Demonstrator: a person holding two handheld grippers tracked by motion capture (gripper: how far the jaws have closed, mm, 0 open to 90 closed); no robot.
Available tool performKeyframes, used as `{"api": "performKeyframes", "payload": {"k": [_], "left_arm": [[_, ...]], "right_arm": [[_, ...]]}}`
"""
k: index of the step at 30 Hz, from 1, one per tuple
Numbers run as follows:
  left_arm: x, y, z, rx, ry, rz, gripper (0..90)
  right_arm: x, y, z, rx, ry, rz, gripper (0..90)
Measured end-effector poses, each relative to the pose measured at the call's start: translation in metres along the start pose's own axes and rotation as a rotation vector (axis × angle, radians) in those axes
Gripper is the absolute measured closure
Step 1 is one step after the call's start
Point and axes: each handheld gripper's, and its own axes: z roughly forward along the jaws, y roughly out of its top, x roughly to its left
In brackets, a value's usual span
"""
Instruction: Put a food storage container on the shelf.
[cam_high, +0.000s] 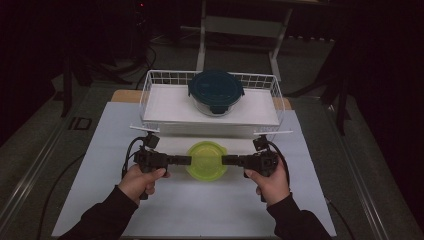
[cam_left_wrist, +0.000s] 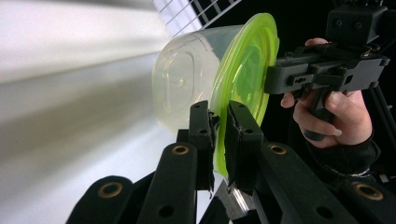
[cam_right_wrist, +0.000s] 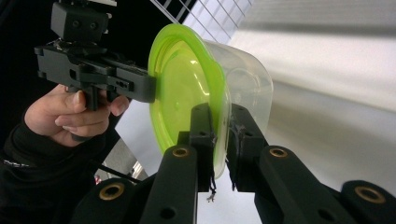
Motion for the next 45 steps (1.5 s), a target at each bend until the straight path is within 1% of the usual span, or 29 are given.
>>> {"api": "performKeyframes", "payload": {"k": [2, 10, 14, 17, 19, 21, 23, 26, 29, 33, 34, 35, 36, 37, 38, 39, 40, 41, 42, 43, 45], "left_arm": [[-0.006, 0.005, -0.004, -0.013, -0.003, 0.01, 81.0], [-0.032, 0.029, -0.02, -0.045, -0.004, 0.052, 81.1], [-0.045, 0.044, -0.029, -0.053, 0.005, 0.075, 81.1], [-0.054, 0.054, -0.034, -0.061, 0.011, 0.089, 81.1], [-0.059, 0.06, -0.036, -0.067, 0.017, 0.097, 81.1], [-0.063, 0.065, -0.038, -0.072, 0.016, 0.093, 81.1], [-0.068, 0.072, -0.04, -0.077, 0.018, 0.099, 81.1], [-0.074, 0.083, -0.041, -0.083, 0.027, 0.109, 81.1], [-0.082, 0.094, -0.042, -0.093, 0.034, 0.119, 81.1], [-0.092, 0.11, -0.045, -0.101, 0.045, 0.141, 81.2], [-0.093, 0.116, -0.045, -0.099, 0.049, 0.144, 81.2], [-0.094, 0.12, -0.045, -0.1, 0.053, 0.144, 81.2], [-0.094, 0.12, -0.045, -0.1, 0.053, 0.144, 81.3], [-0.093, 0.129, -0.043, -0.096, 0.053, 0.141, 81.2], [-0.093, 0.129, -0.043, -0.096, 0.053, 0.141, 81.2], [-0.092, 0.136, -0.041, -0.099, 0.052, 0.135, 81.2], [-0.092, 0.136, -0.041, -0.099, 0.052, 0.135, 81.2], [-0.092, 0.143, -0.04, -0.112, 0.05, 0.134, 81.2], [-0.092, 0.143, -0.04, -0.112, 0.05, 0.134, 81.2], [-0.092, 0.146, -0.039, -0.119, 0.054, 0.134, 81.2], [-0.092, 0.154, -0.037, -0.128, 0.057, 0.129, 81.2]], "right_arm": [[0.007, 0.007, -0.005, -0.008, -0.007, -0.019, 81.7], [0.027, 0.032, -0.022, -0.041, -0.004, -0.057, 81.8], [0.038, 0.047, -0.031, -0.059, -0.004, -0.075, 81.8], [0.044, 0.057, -0.036, -0.071, -0.012, -0.093, 81.8], [0.049, 0.064, -0.041, -0.08, -0.015, -0.1, 81.8], [0.052, 0.071, -0.044, -0.084, -0.021, -0.109, 81.8], [0.055, 0.077, -0.047, -0.089, -0.024, -0.112, 81.8], [0.057, 0.086, -0.052, -0.101, -0.03, -0.107, 81.8], [0.058, 0.095, -0.057, -0.118, -0.026, -0.101, 81.8], [0.06, 0.107, -0.064, -0.145, -0.021, -0.099, 81.8], [0.059, 0.11, -0.065, -0.15, -0.019, -0.097, 81.8], [0.059, 0.114, -0.066, -0.155, -0.022, -0.093, 81.7], [0.059, 0.114, -0.066, -0.155, -0.022, -0.093, 81.7], [0.058, 0.122, -0.067, -0.157, -0.029, -0.084, 81.7], [0.057, 0.124, -0.067, -0.158, -0.031, -0.081, 81.7], [0.056, 0.128, -0.068, -0.164, -0.034, -0.073, 81.7], [0.056, 0.128, -0.068, -0.164, -0.034, -0.073, 81.7], [0.054, 0.135, -0.07, -0.17, -0.046, -0.073, 81.7], [0.054, 0.135, -0.07, -0.17, -0.046, -0.073, 81.7], [0.054, 0.142, -0.071, -0.175, -0.057, -0.073, 81.6], [0.052, 0.148, -0.071, -0.177, -0.063, -0.069, 81.6]]}}
